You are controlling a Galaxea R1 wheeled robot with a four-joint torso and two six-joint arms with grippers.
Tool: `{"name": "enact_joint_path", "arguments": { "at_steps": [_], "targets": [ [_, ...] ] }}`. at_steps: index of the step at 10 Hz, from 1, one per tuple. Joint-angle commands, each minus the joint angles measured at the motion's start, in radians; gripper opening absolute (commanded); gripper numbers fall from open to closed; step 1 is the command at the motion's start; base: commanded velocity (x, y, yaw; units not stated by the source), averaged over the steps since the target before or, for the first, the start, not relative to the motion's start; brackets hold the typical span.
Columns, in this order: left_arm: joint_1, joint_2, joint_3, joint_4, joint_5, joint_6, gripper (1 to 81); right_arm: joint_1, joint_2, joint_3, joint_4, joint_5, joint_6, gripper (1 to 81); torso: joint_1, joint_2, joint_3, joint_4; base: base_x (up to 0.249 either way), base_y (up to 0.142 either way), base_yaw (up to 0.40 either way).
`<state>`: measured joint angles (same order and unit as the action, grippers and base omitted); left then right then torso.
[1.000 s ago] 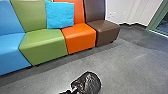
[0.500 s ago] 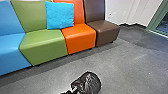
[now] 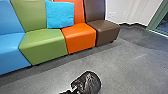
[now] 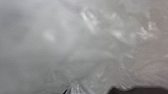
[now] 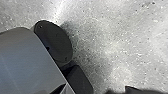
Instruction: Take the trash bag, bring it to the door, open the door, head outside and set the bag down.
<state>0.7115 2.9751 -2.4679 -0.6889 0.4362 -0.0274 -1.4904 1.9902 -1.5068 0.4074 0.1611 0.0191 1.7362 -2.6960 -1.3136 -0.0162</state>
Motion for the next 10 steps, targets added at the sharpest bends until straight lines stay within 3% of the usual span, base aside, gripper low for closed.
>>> {"name": "enact_joint_path", "arguments": {
  "at_steps": [1, 4, 7, 10],
  "targets": [
    [-0.114, -0.004, 0.018, -0.027, 0.072, 0.001, 81.1, 0.02, -0.06, 0.013, 0.005, -0.077, -0.001, 81.1, 0.0, 0.0, 0.002, 0.0, 0.0, 0.0, 0.0],
    [-0.142, -0.005, 0.02, -0.031, 0.07, 0.003, 81.1, 0.018, -0.06, 0.01, 0.005, -0.077, 0.001, 81.1, 0.0, 0.0, -0.047, 0.0, 0.0, 0.0, 0.0],
    [-0.152, 0.048, 0.02, -0.032, 0.024, -0.002, 81.1, 0.015, -0.055, 0.008, 0.005, -0.077, 0.001, 81.1, 0.001, 0.0, -0.049, 0.0, 0.0, 0.0, 0.0],
    [-0.135, 0.069, -0.003, -0.027, 0.018, -0.006, 81.1, 0.014, -0.051, 0.005, 0.005, -0.077, -0.001, 81.1, 0.001, 0.0, -0.049, 0.0, 0.0, 0.0, 0.0]
  ]
}}
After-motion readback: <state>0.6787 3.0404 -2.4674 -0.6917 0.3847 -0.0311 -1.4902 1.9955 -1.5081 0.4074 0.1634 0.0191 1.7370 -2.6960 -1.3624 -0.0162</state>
